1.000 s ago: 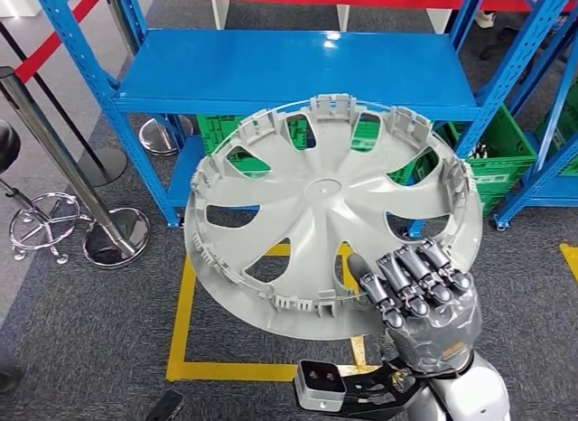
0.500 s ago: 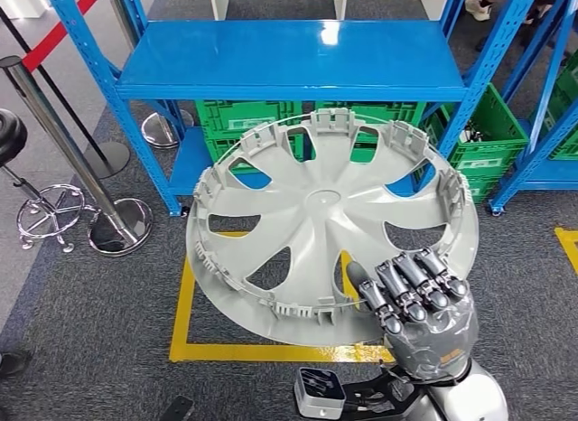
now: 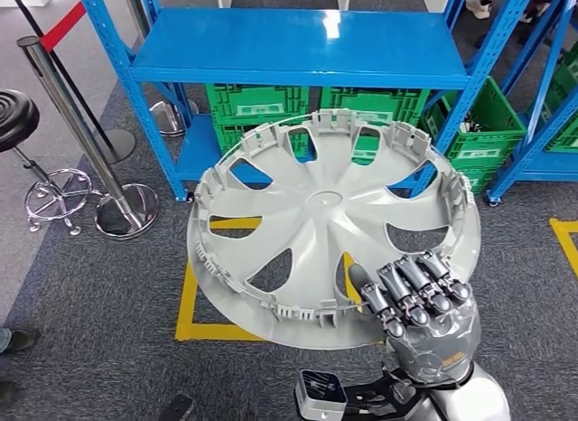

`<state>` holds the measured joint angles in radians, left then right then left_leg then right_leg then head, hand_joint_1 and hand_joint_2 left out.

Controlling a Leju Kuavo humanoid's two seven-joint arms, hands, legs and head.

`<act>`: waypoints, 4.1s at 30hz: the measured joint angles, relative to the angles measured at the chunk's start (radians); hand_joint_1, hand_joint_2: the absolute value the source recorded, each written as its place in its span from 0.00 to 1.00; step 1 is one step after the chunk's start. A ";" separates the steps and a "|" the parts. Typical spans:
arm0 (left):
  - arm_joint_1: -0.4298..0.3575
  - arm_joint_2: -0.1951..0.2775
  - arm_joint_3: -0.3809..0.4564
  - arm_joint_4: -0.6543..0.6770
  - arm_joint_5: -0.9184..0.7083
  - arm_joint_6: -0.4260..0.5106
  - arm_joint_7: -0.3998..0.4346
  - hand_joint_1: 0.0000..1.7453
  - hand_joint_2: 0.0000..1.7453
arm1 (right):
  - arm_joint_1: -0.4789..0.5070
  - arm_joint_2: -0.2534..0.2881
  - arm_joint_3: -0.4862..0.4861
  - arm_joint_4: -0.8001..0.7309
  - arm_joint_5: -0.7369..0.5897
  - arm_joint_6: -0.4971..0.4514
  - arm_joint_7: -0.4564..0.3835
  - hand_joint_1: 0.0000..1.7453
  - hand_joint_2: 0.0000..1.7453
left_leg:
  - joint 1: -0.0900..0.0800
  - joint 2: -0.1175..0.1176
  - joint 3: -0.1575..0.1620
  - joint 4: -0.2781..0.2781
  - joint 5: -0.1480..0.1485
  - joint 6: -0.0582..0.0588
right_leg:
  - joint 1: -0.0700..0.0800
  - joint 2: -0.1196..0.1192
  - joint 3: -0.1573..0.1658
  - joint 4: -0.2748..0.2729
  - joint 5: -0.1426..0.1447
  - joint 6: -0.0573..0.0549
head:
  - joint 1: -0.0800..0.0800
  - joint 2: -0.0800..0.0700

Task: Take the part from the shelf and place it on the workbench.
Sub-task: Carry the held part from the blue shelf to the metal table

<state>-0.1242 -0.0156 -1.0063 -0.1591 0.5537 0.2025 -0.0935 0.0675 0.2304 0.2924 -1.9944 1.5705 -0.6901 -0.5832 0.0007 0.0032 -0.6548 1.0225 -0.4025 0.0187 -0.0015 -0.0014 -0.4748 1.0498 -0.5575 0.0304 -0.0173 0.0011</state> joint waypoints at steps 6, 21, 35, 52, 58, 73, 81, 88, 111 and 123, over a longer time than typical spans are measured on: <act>0.001 0.003 0.000 0.000 0.003 -0.014 -0.001 0.00 1.00 | -0.004 0.000 0.000 0.003 0.000 0.000 0.000 1.00 1.00 | 0.001 -0.002 -0.027 0.036 -0.041 -0.030 | -0.001 -0.003 -0.008 -0.073 0.022 -0.036 | -0.003 0.000; -0.012 0.013 -0.001 0.000 0.014 -0.021 -0.001 0.00 1.00 | -0.031 0.003 0.001 0.034 0.000 0.000 -0.006 1.00 1.00 | -0.009 0.001 0.169 -0.048 -0.108 0.012 | 0.003 -0.005 -0.197 0.001 0.100 -0.011 | -0.006 0.000; -0.021 0.024 0.008 0.000 0.045 -0.025 0.003 0.00 1.00 | -0.056 0.003 0.009 0.063 0.000 0.000 0.017 1.00 1.00 | -0.007 0.004 -0.004 -0.007 0.020 -0.021 | 0.002 -0.001 0.031 -0.083 -0.013 -0.030 | 0.002 0.000; -0.022 0.027 0.008 0.000 0.054 -0.025 0.033 0.00 1.00 | -0.078 0.000 0.028 0.092 0.000 0.000 0.039 1.00 1.00 | 0.003 0.000 0.103 -0.031 -0.066 0.002 | 0.008 -0.003 -0.099 0.032 -0.007 -0.009 | 0.004 0.000; -0.020 0.026 0.009 0.000 0.055 -0.023 0.036 0.00 1.00 | -0.079 -0.007 0.027 0.100 0.000 0.000 0.039 1.00 1.00 | 0.003 0.000 0.089 -0.027 -0.054 0.008 | -0.006 -0.001 -0.154 0.163 -0.028 0.007 | 0.010 0.000; -0.016 0.028 0.006 0.000 0.040 -0.020 0.036 0.00 1.00 | -0.063 -0.009 0.022 0.104 0.000 0.000 0.024 1.00 1.00 | 0.003 -0.001 -0.021 0.239 -0.154 -0.037 | -0.004 0.000 -0.072 -0.043 0.057 -0.040 | 0.001 0.000; -0.018 0.032 0.001 0.000 0.033 -0.020 0.036 0.00 1.00 | -0.060 -0.009 0.023 0.103 0.000 0.000 0.023 1.00 1.00 | -0.003 -0.004 0.087 -0.014 -0.067 -0.016 | 0.006 0.000 -0.089 -0.041 0.065 -0.038 | 0.004 0.000; -0.019 0.032 -0.001 0.000 0.033 -0.020 0.036 0.00 1.00 | -0.060 -0.009 0.022 0.103 0.000 0.000 0.023 1.00 1.00 | -0.009 -0.004 0.082 -0.014 -0.061 -0.010 | 0.001 0.001 -0.090 -0.051 0.078 -0.033 | 0.004 0.000; -0.020 0.032 -0.001 0.000 0.034 -0.019 0.036 0.00 1.00 | -0.060 -0.009 0.023 0.103 0.000 0.000 0.023 1.00 1.00 | -0.008 -0.004 0.073 -0.012 -0.053 -0.004 | 0.000 0.001 -0.101 -0.048 0.085 -0.018 | 0.004 0.000; -0.027 0.043 0.000 0.000 0.052 -0.030 0.051 0.00 1.00 | -0.088 -0.009 0.027 0.149 0.000 0.000 0.013 1.00 1.00 | -0.008 -0.004 0.072 -0.012 -0.053 -0.005 | 0.000 0.001 -0.101 -0.048 0.085 -0.019 | 0.004 0.000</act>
<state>-0.1509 0.0278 -1.0063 -0.1587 0.6062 0.1724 -0.0422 -0.0202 0.2216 0.3193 -1.8451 1.5705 -0.6901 -0.5699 -0.0072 -0.0011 -0.5824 1.0101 -0.4553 0.0140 -0.0012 -0.0008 -0.5756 1.0019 -0.4723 0.0117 -0.0134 0.0011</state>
